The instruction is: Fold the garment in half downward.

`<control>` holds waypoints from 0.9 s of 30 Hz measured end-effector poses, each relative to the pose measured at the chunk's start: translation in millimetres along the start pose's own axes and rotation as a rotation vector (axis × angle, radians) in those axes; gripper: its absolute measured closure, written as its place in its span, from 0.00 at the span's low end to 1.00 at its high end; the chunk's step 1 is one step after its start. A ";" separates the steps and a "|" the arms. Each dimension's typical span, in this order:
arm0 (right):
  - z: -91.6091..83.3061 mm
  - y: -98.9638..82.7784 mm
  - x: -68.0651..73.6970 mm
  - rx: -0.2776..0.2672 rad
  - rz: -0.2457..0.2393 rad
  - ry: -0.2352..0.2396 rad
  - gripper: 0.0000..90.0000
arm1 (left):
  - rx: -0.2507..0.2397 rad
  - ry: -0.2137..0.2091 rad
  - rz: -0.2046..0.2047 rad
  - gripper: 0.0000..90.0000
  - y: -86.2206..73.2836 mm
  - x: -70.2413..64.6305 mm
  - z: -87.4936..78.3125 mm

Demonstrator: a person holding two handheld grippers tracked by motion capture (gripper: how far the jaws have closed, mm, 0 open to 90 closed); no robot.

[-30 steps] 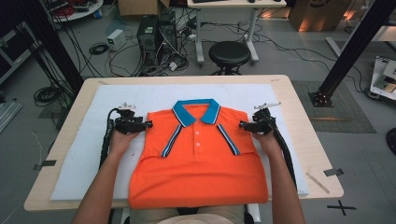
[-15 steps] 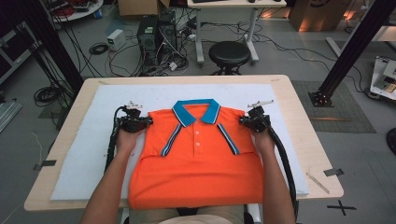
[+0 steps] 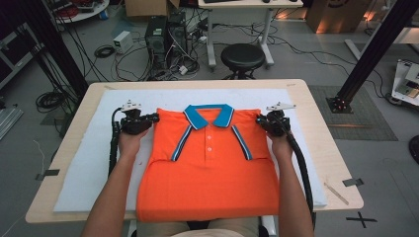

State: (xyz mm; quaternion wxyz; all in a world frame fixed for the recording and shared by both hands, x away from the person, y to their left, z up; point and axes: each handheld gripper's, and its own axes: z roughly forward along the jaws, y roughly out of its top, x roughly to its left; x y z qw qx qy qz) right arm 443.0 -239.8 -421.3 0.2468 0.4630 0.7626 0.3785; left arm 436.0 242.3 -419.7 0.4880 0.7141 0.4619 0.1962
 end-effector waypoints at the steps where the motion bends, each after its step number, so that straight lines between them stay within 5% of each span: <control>1: -2.8 0.8 1.2 -0.009 -0.005 0.002 0.96 | -0.006 -0.006 -0.001 0.93 -0.1 -1.0 -3.0; 12: -51.5 -4.3 16.7 -0.096 -0.009 0.047 0.96 | -0.092 -0.072 0.037 0.93 -5.9 -24.5 -54.0; 27: -113.4 -46.3 36.4 -0.139 -0.032 0.124 0.96 | -0.128 -0.153 0.085 0.93 -44.9 -60.5 -114.6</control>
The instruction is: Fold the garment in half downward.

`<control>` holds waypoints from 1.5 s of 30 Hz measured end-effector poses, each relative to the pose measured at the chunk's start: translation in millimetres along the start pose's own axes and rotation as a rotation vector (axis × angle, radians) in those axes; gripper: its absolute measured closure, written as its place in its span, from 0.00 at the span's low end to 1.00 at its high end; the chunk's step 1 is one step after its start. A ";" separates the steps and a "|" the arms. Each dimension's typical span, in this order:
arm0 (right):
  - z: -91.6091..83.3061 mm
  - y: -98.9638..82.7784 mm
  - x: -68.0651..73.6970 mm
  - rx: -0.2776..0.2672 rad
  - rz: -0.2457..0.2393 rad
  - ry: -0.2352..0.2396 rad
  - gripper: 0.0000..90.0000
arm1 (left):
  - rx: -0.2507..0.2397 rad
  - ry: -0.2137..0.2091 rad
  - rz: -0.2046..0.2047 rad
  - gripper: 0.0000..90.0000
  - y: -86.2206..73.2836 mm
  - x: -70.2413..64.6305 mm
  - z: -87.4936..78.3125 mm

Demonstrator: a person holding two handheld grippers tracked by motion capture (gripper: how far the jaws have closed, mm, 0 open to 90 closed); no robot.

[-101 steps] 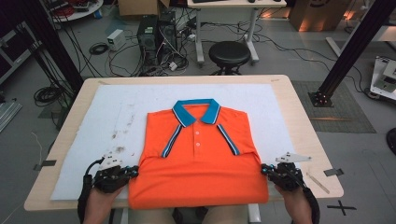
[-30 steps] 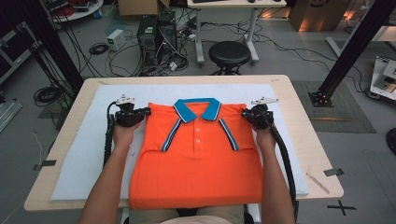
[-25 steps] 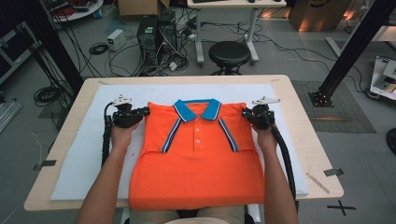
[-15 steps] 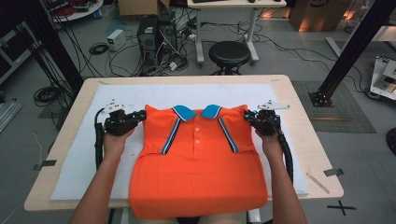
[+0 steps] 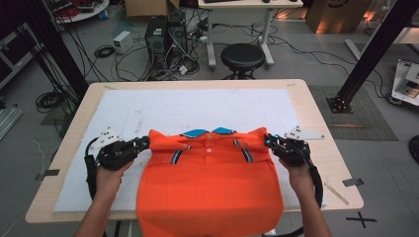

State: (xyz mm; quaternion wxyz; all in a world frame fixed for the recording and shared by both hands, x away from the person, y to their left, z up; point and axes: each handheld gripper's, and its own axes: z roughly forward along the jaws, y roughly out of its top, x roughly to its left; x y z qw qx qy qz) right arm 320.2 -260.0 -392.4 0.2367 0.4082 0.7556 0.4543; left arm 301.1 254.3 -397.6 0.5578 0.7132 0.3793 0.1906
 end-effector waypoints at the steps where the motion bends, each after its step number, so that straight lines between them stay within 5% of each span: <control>1: -4.5 -3.4 1.9 -0.003 -0.002 0.004 0.95 | 0.000 -0.004 0.006 0.93 -2.6 -3.1 -3.2; 10: -35.3 -38.3 17.2 0.011 -0.009 0.044 0.95 | 0.011 -0.043 0.035 0.93 -27.7 -27.3 -32.4; 24: -69.5 -76.6 36.3 0.069 -0.026 0.113 0.94 | 0.129 -0.121 0.092 0.93 -61.2 -51.8 -57.2; 26: -69.2 -78.2 36.8 0.079 -0.025 0.118 0.91 | 0.131 -0.119 0.081 0.91 -61.2 -50.7 -56.2; 30: -70.7 -73.8 31.4 0.033 0.046 0.115 0.67 | 0.098 -0.080 -0.017 0.57 -52.9 -38.0 -54.3; 33: -72.1 -65.7 25.1 -0.011 0.087 0.089 0.61 | 0.068 -0.056 -0.066 0.50 -44.1 -25.7 -49.5; 36: -66.0 -59.5 17.1 0.003 0.112 0.026 0.56 | 0.075 -0.037 -0.085 0.50 -36.3 -14.0 -38.0; 40: -48.0 -54.4 6.7 0.047 0.150 -0.001 0.51 | 0.153 -0.035 -0.111 0.47 -33.7 -3.5 -15.0; 45: -17.6 -47.9 1.7 0.124 0.171 0.020 0.47 | 0.257 -0.019 -0.111 0.43 -40.8 2.3 9.2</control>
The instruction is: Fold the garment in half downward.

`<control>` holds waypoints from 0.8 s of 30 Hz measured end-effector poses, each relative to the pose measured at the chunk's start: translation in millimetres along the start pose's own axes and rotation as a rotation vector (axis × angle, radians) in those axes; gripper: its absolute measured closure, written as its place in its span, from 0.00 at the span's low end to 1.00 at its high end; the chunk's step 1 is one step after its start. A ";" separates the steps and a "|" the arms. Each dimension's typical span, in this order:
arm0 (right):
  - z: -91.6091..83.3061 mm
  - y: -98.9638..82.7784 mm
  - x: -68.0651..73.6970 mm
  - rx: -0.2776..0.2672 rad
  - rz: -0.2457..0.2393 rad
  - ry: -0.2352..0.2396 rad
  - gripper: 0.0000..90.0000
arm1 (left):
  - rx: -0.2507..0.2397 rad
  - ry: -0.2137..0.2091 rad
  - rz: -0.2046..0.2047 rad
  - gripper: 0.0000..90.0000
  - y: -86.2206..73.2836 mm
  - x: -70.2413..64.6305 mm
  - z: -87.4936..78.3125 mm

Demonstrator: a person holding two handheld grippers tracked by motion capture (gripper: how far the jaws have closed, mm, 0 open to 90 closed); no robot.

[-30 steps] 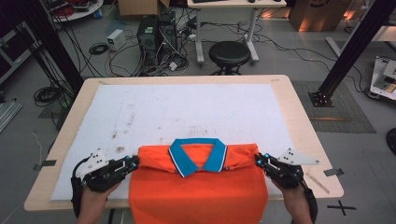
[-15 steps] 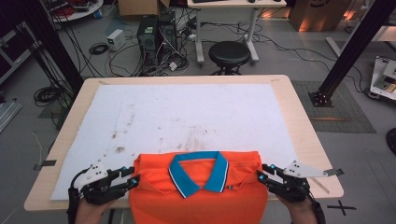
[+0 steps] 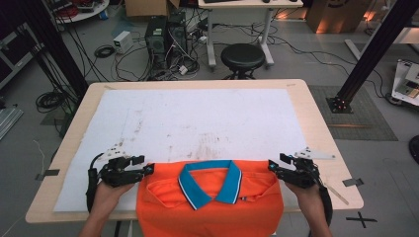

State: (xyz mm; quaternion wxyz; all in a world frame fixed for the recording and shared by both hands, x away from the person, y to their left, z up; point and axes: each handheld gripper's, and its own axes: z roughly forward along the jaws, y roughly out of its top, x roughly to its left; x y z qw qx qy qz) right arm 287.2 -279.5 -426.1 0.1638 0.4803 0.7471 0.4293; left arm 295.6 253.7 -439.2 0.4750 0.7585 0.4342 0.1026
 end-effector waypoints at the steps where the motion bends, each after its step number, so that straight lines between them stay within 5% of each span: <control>1: 5.7 1.3 -0.1 0.019 -0.005 0.003 0.47 | 0.011 0.007 0.004 0.44 -0.5 1.0 3.2; 5: 21.5 2.9 -2.6 0.090 -0.021 0.009 0.53 | 0.068 0.013 0.033 0.64 -1.2 4.5 9.7; 7: 26.1 1.4 -5.4 0.129 -0.023 0.029 0.63 | 0.092 0.005 0.054 0.82 -2.1 4.6 11.5; 9: 28.4 -1.0 -7.5 0.149 -0.035 0.059 0.75 | 0.092 0.002 0.047 0.88 -1.6 4.8 11.5; 11: 29.1 -2.8 -7.6 0.156 -0.066 0.082 0.88 | 0.077 0.004 0.025 0.90 -0.3 6.4 10.9; 15: 28.2 7.5 -9.4 0.140 -0.145 0.060 0.93 | 0.013 0.000 -0.002 0.91 12.8 12.9 10.4; 24: 50.8 52.1 -28.7 0.068 -0.111 0.004 0.93 | -0.047 0.018 -0.040 0.91 59.4 39.5 26.3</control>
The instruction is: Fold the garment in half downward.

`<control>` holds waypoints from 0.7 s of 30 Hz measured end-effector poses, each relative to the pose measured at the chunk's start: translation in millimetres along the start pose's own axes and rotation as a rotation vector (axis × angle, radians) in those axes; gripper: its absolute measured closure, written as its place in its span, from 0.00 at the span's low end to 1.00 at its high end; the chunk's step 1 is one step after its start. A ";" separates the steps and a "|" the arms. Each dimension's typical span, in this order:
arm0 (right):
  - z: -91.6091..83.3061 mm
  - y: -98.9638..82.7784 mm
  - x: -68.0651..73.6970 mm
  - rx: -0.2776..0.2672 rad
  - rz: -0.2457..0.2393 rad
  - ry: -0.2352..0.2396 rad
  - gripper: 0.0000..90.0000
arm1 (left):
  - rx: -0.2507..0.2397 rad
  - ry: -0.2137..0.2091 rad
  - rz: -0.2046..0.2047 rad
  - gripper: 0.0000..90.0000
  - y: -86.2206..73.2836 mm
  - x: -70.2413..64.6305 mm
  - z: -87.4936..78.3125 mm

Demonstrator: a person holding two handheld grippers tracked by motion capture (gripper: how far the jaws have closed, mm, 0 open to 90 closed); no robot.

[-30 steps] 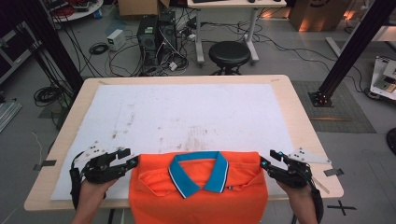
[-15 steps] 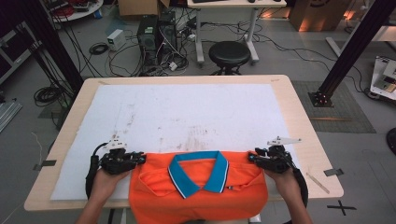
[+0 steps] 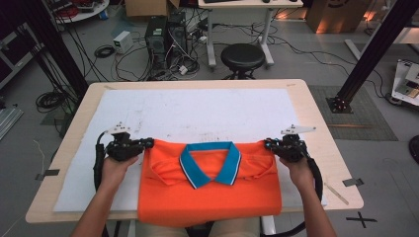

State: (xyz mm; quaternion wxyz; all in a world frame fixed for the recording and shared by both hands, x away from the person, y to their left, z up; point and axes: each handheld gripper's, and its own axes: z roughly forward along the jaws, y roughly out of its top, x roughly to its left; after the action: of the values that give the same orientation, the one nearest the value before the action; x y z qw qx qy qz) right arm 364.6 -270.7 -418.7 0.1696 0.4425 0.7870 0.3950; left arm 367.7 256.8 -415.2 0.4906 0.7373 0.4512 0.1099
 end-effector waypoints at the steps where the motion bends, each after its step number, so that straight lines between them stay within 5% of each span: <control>1: 2.8 5.3 -2.3 -0.005 0.006 -0.008 0.93 | -0.008 0.002 -0.004 0.91 5.1 3.4 2.6; 7: 25.8 35.0 -16.1 -0.030 0.012 -0.071 0.93 | -0.068 0.022 -0.010 0.91 30.0 21.7 20.0; 15: 49.1 50.4 -21.4 -0.041 0.018 -0.153 0.92 | -0.073 0.047 -0.030 0.90 30.2 37.6 41.1; 18: 58.6 45.7 -23.1 -0.001 0.041 -0.157 0.91 | -0.094 0.074 -0.067 0.78 24.0 41.9 41.3; 21: 59.6 44.2 -23.2 -0.009 0.077 -0.149 0.73 | -0.097 0.085 -0.050 0.64 21.8 41.9 33.9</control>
State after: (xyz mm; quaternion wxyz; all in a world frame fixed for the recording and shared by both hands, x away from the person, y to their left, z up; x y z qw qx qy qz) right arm 438.9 -248.8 -424.0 0.2145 0.4998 0.7528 0.3707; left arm 424.2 265.7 -425.8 0.5087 0.6958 0.4841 0.1505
